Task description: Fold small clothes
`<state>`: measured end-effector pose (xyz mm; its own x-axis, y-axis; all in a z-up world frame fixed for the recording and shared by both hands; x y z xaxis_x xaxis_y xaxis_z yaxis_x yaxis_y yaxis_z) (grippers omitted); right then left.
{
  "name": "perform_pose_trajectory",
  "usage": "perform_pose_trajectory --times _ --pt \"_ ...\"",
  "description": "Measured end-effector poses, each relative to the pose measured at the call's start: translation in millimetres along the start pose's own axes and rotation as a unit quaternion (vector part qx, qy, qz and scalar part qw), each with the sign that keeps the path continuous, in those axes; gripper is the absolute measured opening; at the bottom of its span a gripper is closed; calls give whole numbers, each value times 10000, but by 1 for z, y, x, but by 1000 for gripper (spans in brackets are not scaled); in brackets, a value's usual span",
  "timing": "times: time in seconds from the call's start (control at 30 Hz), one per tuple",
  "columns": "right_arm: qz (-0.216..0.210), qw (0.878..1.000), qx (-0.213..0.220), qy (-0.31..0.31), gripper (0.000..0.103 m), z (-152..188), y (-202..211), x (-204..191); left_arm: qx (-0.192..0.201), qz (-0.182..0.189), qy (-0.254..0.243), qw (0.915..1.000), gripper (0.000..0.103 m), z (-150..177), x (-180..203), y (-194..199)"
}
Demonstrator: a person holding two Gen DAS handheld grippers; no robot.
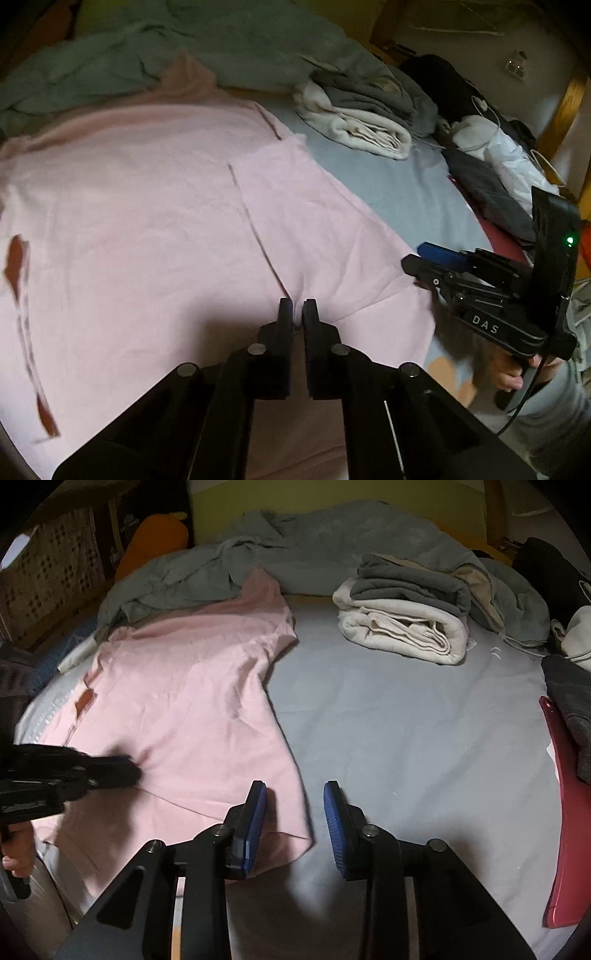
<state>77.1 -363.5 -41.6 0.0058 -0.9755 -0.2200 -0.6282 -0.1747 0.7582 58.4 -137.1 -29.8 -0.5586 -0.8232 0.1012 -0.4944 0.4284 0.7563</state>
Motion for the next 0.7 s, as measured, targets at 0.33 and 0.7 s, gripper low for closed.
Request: perform_pose_trajectory --times 0.33,0.7 --pt "310 9995 60 53 29 0 1 5 -72 -122 -64 9999 1 16 5 -3" --pt "-647 9958 652 -29 1 -17 28 -13 316 329 -264 9986 28 -114 -8 -27"
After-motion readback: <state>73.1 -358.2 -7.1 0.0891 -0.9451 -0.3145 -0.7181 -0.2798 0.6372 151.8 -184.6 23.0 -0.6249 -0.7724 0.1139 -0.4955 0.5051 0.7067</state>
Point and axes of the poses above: each gripper's, at about its wrist camera, not at the fingertips, and y roughly against the way its jaws point, x to its right, z to its underside, the point moved 3 cm from there along -y, roughly the way its jaws point, and after that the axes turned 15 degrees about -y, right-handed, at the moved point
